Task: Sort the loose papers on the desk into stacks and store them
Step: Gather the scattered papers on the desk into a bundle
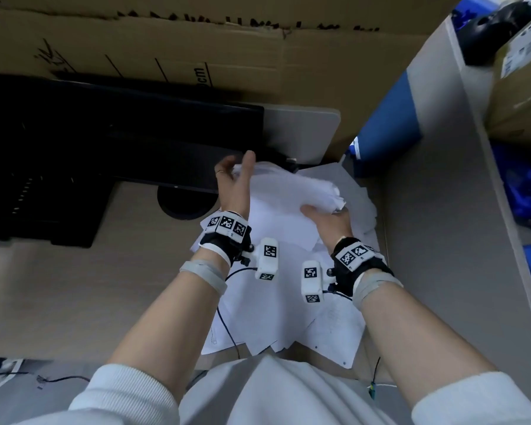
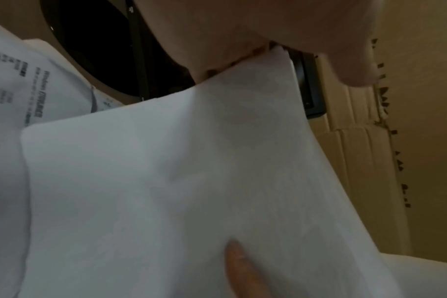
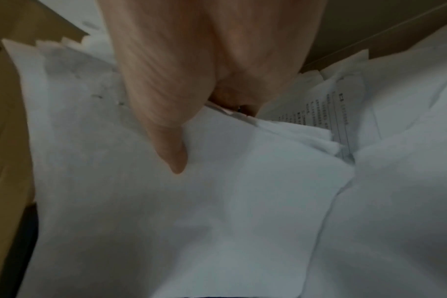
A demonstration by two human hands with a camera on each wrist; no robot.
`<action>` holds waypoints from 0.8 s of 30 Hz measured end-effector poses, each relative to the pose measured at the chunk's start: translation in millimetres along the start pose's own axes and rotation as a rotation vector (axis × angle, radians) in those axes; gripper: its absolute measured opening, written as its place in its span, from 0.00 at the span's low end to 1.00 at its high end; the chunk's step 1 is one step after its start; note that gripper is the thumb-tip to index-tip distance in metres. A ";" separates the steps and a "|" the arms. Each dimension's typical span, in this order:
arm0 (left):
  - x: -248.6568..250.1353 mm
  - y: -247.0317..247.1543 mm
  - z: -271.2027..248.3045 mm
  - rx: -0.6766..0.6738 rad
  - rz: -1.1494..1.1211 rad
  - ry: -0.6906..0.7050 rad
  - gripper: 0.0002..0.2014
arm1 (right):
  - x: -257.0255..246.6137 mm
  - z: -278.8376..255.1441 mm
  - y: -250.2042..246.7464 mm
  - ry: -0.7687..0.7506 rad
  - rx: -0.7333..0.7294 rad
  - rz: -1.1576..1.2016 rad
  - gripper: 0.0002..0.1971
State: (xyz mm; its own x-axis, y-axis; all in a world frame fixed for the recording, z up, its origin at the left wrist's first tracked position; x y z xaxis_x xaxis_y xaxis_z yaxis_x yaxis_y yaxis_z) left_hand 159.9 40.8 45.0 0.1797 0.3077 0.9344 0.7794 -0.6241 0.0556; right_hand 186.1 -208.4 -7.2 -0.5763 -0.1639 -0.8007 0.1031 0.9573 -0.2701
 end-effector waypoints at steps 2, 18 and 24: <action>-2.5 1.8 -1.2 -0.089 0.026 0.003 0.31 | -4.0 1.2 -2.2 0.007 0.021 0.055 0.39; -5.7 7.9 -30.3 -0.137 0.111 -0.055 0.08 | -43.0 -31.0 -22.8 -0.111 0.080 0.291 0.16; -40.0 2.0 -37.3 -0.175 0.391 -0.034 0.16 | -15.9 -36.8 -26.5 -0.077 0.049 0.191 0.11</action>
State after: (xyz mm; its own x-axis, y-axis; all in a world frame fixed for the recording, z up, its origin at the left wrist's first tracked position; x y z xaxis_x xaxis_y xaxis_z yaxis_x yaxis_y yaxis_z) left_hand 131.9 0.4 20.9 0.4634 0.0455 0.8850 0.5354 -0.8102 -0.2387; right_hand 162.6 -222.4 32.4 -0.4787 0.0002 -0.8780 0.2449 0.9604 -0.1333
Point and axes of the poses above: each hand's wrist, its own z-axis towards the middle knuckle, its own y-axis out of the palm, x = y × z, the point moved 9 cm from there along z, towards the middle knuckle, and after that the axes turned 9 degrees about x, right-handed, at the moved point
